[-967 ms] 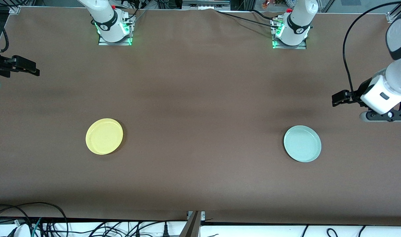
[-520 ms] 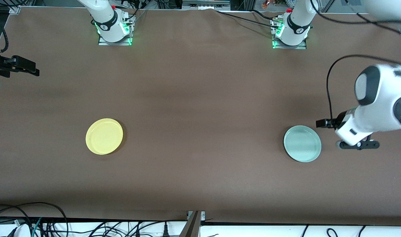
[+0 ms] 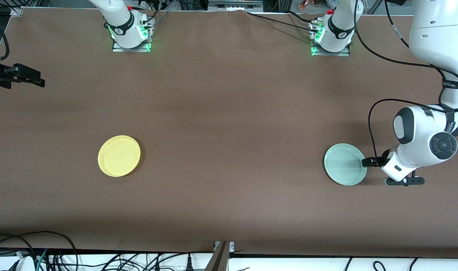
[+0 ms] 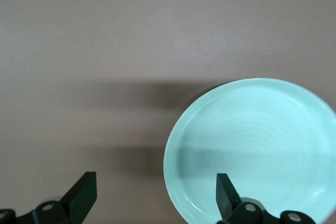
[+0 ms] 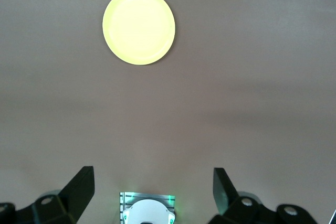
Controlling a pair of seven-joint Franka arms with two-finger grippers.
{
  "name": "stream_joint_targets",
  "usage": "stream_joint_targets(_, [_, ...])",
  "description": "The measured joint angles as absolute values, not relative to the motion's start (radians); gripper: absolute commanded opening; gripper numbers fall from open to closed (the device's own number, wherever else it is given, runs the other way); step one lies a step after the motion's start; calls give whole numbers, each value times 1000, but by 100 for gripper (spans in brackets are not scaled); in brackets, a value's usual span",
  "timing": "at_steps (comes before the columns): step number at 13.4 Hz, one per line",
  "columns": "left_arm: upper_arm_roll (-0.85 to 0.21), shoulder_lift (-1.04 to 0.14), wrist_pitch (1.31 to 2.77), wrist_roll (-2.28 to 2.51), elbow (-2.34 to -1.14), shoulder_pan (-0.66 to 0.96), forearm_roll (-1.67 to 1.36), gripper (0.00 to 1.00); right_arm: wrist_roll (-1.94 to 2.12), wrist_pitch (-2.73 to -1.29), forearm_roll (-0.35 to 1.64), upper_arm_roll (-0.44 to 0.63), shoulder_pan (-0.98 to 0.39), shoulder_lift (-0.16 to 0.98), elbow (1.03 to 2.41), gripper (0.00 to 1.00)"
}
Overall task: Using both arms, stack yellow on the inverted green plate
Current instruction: 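Close the left gripper on the green plate's rim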
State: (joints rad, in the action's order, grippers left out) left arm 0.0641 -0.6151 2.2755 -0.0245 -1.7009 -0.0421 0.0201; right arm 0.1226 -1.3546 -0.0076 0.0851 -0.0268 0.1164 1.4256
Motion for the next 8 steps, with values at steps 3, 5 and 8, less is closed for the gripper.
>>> stream_joint_targets(3, [62, -615, 2397, -25, -1795, -43, 20, 100, 123, -1355, -8, 85, -27, 117, 1426, 100])
stream_joint_targets(5, [62, -615, 2413, -25, -1806, -43, 20, 95, 123, -1355, -8, 85, -27, 117, 1426, 100])
stream_joint_targets(8, [62, -612, 2416, -31, -1806, -43, 20, 58, 123, -1355, -8, 85, -27, 117, 1426, 100])
